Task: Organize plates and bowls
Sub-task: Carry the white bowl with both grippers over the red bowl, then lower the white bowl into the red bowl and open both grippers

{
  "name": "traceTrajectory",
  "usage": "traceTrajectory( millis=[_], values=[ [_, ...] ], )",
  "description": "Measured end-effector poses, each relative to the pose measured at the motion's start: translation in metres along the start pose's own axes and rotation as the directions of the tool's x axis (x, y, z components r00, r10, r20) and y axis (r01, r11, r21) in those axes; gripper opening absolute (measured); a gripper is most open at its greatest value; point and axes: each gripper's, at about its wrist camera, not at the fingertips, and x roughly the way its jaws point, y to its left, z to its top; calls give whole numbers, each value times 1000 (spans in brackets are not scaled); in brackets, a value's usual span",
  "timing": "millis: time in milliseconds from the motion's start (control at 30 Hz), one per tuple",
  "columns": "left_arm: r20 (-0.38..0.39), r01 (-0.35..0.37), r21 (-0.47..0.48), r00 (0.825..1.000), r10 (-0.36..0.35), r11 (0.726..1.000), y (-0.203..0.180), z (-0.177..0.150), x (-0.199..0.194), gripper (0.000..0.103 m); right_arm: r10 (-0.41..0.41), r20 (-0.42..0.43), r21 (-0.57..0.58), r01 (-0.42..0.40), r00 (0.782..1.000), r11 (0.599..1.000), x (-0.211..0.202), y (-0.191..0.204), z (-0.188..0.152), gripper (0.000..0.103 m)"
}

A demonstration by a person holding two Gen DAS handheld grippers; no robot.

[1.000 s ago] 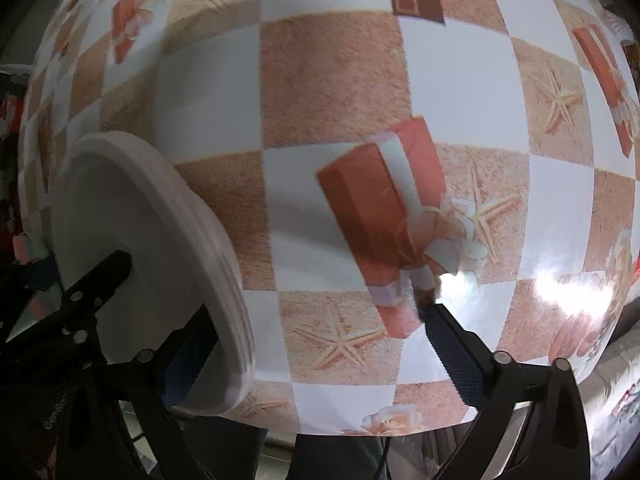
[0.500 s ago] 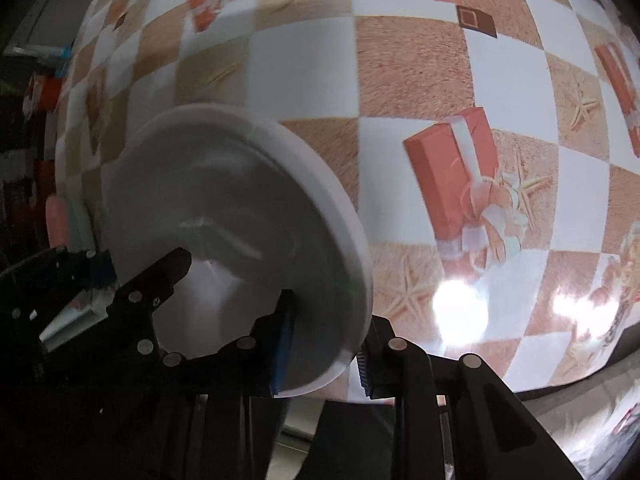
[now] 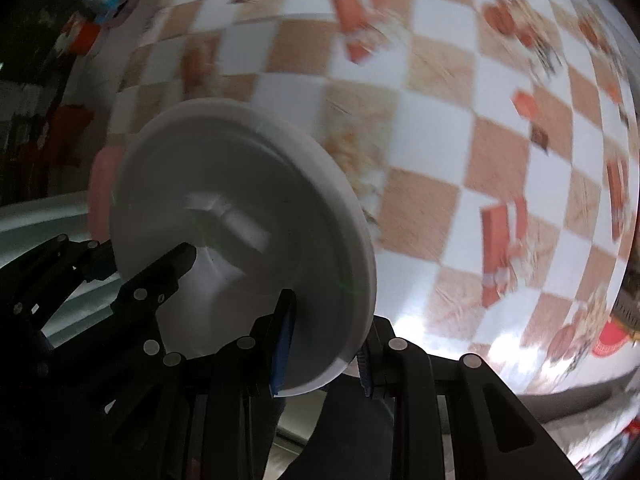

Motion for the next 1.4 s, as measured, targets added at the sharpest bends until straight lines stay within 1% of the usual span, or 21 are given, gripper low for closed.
traceTrajectory(
  millis=[167,300,367,433,467,533,567,600,767,967,1167,1300,1367,1400],
  values=[
    [30,-18,-74,999,20,997,31,-10,-18,27,-15,17,-81,17,1000,997,-4,47,19,30],
    [45,-27,-105,998,32,994,52,-18,-23,27,-27,24,-123,30,999,992,4,85,28,30],
    [51,-31,-123,998,38,992,64,-22,-25,27,-30,26,-142,34,999,989,8,91,38,30],
    [55,-35,-143,998,43,989,76,-27,-27,27,-32,28,-159,36,999,987,9,105,42,30],
    [57,-36,-152,997,45,988,81,-29,-29,27,-32,29,-169,37,999,985,8,105,39,30],
    [58,-38,-177,997,49,983,93,-34,-30,27,-34,32,-192,40,999,980,7,122,39,30],
    [55,-39,-193,997,51,980,101,-37,-30,27,-34,32,-203,40,999,978,1,121,33,30],
    [51,-39,-204,997,50,978,106,-39,-28,27,-34,30,-212,40,999,976,4,128,35,30],
    [25,-41,-257,998,49,966,133,-50,-20,27,-41,6,-259,41,999,965,32,152,45,30],
    [-12,-71,-294,997,70,953,158,-55,-6,27,-37,-31,-283,26,999,959,58,178,60,30],
    [-54,-73,-313,997,60,947,174,-60,14,28,-35,-66,-293,14,997,956,86,194,71,30],
    [-62,-88,-308,995,72,947,175,-65,20,35,-35,-86,-292,9,996,956,102,196,74,30],
    [-54,-99,-302,995,86,948,174,-68,19,38,-48,-76,-311,22,996,950,104,198,73,30],
    [-51,-109,-301,994,98,947,174,-68,19,40,-59,-72,-318,33,996,948,104,198,73,34]
  ],
)
